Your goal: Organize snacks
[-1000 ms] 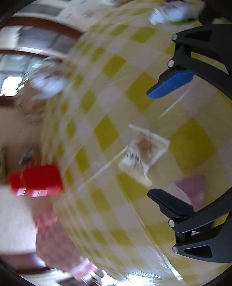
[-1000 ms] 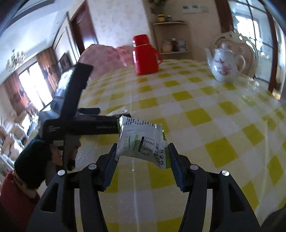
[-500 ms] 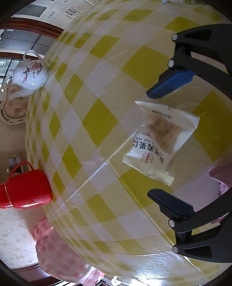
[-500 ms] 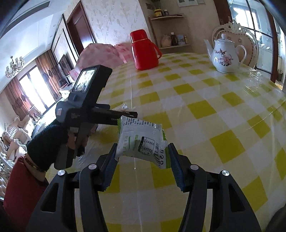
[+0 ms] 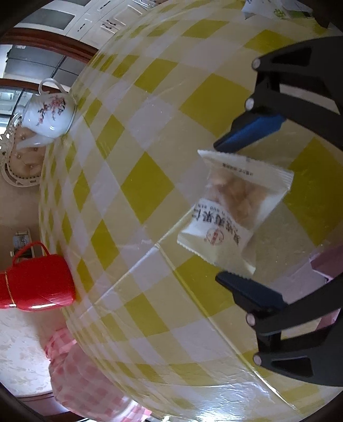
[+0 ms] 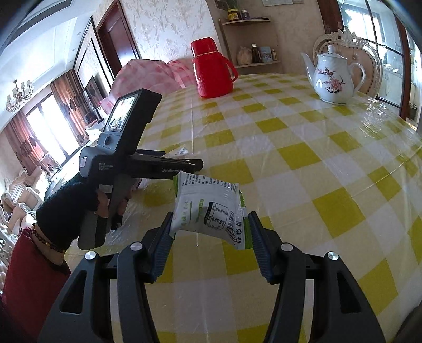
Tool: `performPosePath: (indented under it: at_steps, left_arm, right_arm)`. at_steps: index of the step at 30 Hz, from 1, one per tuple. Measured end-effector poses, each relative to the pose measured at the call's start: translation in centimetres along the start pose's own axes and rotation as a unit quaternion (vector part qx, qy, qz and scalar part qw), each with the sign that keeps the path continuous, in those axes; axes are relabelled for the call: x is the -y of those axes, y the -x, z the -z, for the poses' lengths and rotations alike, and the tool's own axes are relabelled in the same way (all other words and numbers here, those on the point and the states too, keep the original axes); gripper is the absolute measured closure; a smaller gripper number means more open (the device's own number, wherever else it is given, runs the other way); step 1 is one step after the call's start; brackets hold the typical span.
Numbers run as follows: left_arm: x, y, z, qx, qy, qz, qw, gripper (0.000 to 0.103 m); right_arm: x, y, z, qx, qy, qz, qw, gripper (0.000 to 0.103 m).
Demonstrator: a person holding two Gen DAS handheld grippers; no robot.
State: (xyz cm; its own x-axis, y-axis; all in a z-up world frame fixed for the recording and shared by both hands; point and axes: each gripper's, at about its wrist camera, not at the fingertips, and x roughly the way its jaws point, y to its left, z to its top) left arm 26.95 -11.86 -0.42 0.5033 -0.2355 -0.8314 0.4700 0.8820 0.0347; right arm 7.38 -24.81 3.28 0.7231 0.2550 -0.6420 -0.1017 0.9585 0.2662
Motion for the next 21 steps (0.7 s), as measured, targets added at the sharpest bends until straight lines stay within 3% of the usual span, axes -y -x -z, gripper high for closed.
performPosePath:
  at_steps: [4,9,11,12,18,21]
  left_arm:
    - [0.35,0.27,-0.04,0.008,-0.004,0.001,1.0,0.033]
    - [0.54,0.46,0.08,0.013,-0.005,-0.003,0.9999,0.041]
    - [0.44,0.69,0.04,0.019,-0.003,0.002,0.9998,0.083]
    - [0.43,0.74,0.0,0.023,-0.002,-0.002,0.9997,0.087]
    - [0.68,0.78,0.2,0.026,-0.005,-0.001,0.9997,0.09]
    - [0.45,0.89,0.18,0.02,0.003,0.01,0.9997,0.085]
  right_arm:
    - [0.02,0.04,-0.02,0.0,0.0,0.0,1.0,0.048]
    - [-0.02,0.2,-0.13,0.002,0.0,-0.002,1.0,0.048]
    - [-0.05,0.28,-0.2,0.004,0.0,-0.003,1.0,0.048]
    - [-0.04,0.31,-0.22,0.005,0.0,-0.003,1.0,0.048]
    - [0.06,0.49,-0.3,0.009,-0.002,-0.006,1.0,0.048]
    - [0.17,0.92,-0.47,0.016,-0.006,-0.01,1.0,0.048]
